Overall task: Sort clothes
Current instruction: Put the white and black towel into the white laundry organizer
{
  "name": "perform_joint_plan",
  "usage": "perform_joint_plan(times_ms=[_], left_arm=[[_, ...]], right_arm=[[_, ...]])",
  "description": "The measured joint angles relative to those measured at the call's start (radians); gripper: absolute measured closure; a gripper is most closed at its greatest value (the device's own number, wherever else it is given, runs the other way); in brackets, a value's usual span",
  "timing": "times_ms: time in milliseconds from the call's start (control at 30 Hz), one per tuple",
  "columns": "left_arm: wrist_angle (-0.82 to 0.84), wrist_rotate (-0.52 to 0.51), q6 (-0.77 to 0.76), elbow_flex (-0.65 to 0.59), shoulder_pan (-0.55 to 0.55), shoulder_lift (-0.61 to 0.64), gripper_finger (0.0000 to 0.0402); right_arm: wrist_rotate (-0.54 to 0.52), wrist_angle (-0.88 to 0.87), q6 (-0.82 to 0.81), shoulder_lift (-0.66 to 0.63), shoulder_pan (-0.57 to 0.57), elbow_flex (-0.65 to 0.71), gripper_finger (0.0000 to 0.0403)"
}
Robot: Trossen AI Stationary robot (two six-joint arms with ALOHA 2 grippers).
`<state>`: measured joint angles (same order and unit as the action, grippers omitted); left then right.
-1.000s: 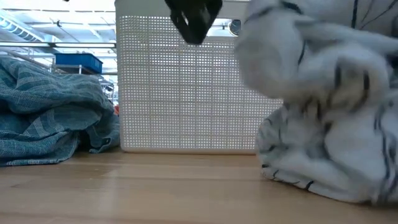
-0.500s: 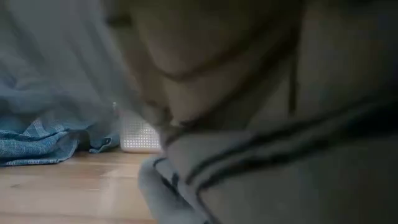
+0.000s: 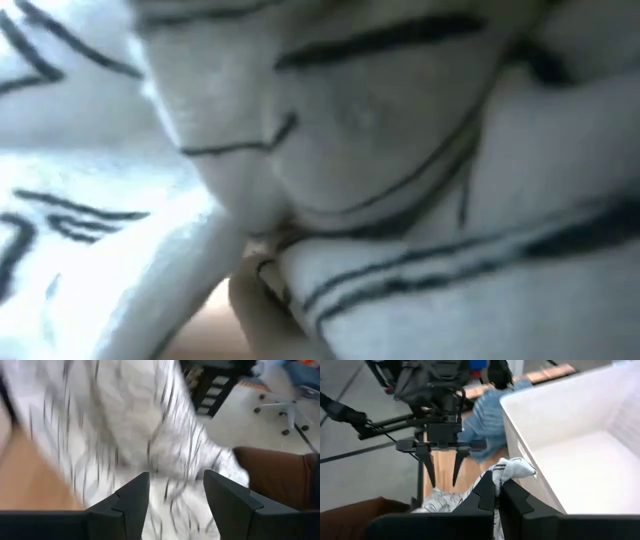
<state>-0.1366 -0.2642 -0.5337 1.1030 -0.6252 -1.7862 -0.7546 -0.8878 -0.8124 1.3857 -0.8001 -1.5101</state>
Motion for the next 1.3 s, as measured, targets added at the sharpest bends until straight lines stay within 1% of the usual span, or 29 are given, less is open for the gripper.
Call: perform_joint_plan(times_ms=[100,200,333,400,567,733,900,967,1000,1067,1133,1200,1233,1267,1300], left_arm=[[0.04,0.0,-0.11,0.0,-0.022,-0.037,0.0204],[0.042,-0.016,-0.139,0.0,-0.038,-0.074,0.0204],[0.039,-0.15,-0.142,0.0,-0.031,-0.112,0.0204],[0.041,-0.187,-0.15,0.0,-0.017,-0.13,0.0204],[0.039,-0.169,-0.197,-0.001,0.017,-0.168,0.0203],[0.04,-0.162,-0.243,-0.001,0.031,-0.193,0.0203],[0.026,-0.146,-0.244,-0.001,0.038,-0.24,0.0204],[-0.002,-0.121,-0.228,0.0,0.041,-0.25,0.0206],[-0.009,-0.108,-0.211,0.0,0.041,-0.252,0.0212],[-0.016,-0.097,-0.192,0.0,0.043,-0.251,0.0237],[-0.011,-0.084,-0.174,0.0,0.043,-0.242,0.0285],[-0.013,-0.074,-0.141,-0.001,0.04,-0.23,0.035],[-0.016,-0.072,-0.127,-0.002,0.039,-0.221,0.0375],[-0.023,-0.071,-0.111,-0.002,0.037,-0.211,0.0386],[-0.026,-0.071,-0.093,-0.002,0.034,-0.2,0.0388]], right_arm=[[0.001,-0.044,-0.041,0.0,0.0,0.0,0.0403],[0.001,-0.046,-0.04,0.0,0.0,0.0,0.0403],[0.0,-0.045,-0.039,0.0,0.0,0.0,0.0403],[0.001,-0.045,-0.04,0.0,0.0,0.0,0.0403],[0.029,-0.044,-0.042,0.0,0.0,0.0,0.0403],[0.03,-0.045,-0.04,0.0,0.0,0.0,0.0403],[0.028,-0.046,-0.028,0.0,0.0,0.0,0.0403],[0.028,-0.046,-0.021,0.0,0.001,0.0,0.0403],[0.028,-0.046,-0.02,0.0,0.002,0.0,0.0403],[0.028,-0.046,-0.021,0.0,0.002,0.0,0.0403],[0.027,-0.046,-0.021,0.0,0.002,0.0,0.0403],[0.027,-0.046,-0.021,0.0,0.002,0.0,0.0403],[0.027,-0.045,-0.021,0.0,0.002,0.0,0.0403],[0.027,-0.045,-0.021,0.0,0.002,0.0,0.0403],[0.027,-0.046,-0.021,0.0,0.002,0.0,0.0403]])
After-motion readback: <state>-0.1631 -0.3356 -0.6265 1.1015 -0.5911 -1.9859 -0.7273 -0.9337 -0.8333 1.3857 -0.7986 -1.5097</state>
